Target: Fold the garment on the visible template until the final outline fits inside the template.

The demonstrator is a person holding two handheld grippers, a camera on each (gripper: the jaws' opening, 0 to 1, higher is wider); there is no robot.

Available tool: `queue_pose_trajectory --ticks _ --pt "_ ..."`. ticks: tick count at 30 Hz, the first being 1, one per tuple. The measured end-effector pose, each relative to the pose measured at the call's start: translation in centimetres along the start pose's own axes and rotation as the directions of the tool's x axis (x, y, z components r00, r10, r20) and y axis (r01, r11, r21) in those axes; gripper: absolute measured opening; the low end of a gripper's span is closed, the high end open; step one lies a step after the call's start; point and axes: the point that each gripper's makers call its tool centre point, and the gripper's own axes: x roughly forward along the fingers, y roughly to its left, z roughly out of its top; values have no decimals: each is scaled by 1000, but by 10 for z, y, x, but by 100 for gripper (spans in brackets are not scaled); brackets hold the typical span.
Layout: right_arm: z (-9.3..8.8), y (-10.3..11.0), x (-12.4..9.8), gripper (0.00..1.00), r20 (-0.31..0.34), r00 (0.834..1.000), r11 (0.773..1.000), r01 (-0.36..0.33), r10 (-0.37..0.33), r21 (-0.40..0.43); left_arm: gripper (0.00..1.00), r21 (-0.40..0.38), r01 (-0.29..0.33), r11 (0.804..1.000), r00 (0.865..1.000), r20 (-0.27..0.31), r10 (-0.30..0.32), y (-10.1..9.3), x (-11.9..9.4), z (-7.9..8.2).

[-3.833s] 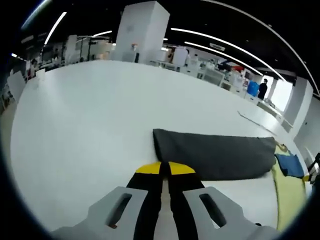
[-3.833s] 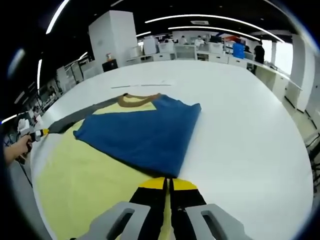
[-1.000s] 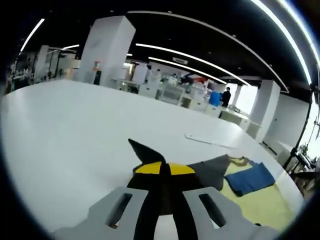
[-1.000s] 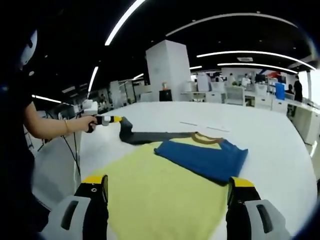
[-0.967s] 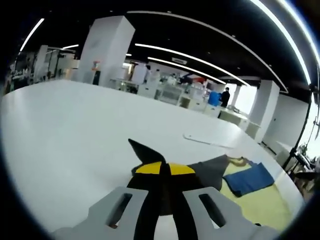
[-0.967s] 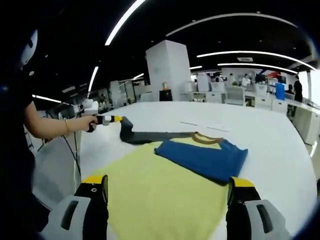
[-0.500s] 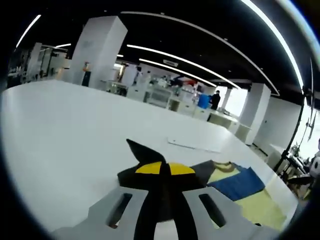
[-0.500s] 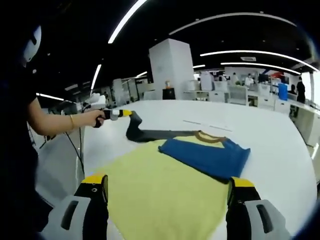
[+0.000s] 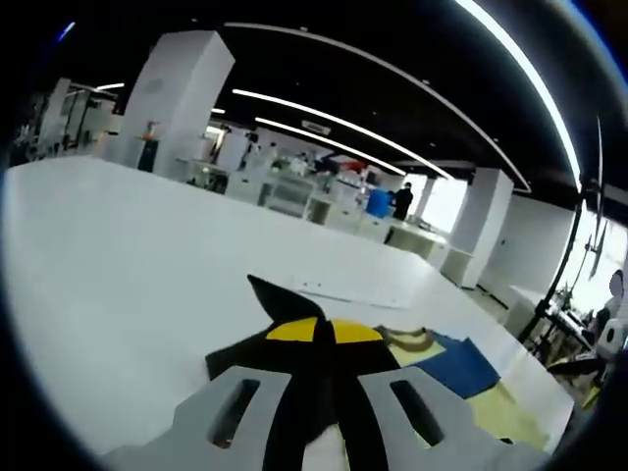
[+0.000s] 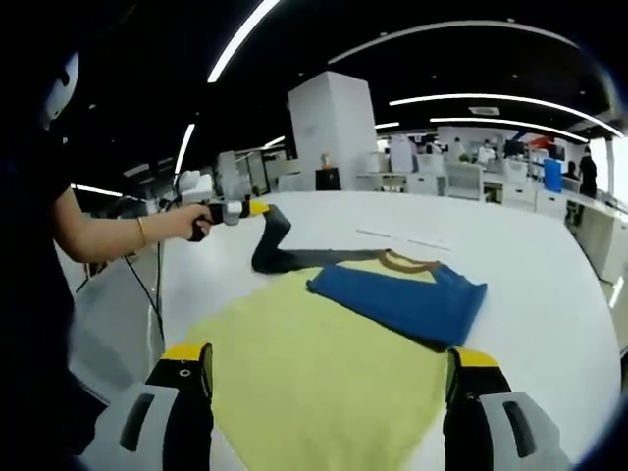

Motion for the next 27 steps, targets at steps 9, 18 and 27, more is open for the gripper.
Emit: queue_pose_trajectory --ticks 9,18,27 --pt "-6 2 -1 98 -11 1000 1000 -4 4 10 0 -11 66 998 998 -15 -66 -25 9 -5" --pt "-12 1 -2 99 -28 1000 1000 3 -3 12 0 -21 132 991 991 -11 -132 -59 23 -5" --pt "-16 -2 -7 99 -32 999 1000 14 -13 23 0 -36 188 981 982 -9 -189 -91 38 -8"
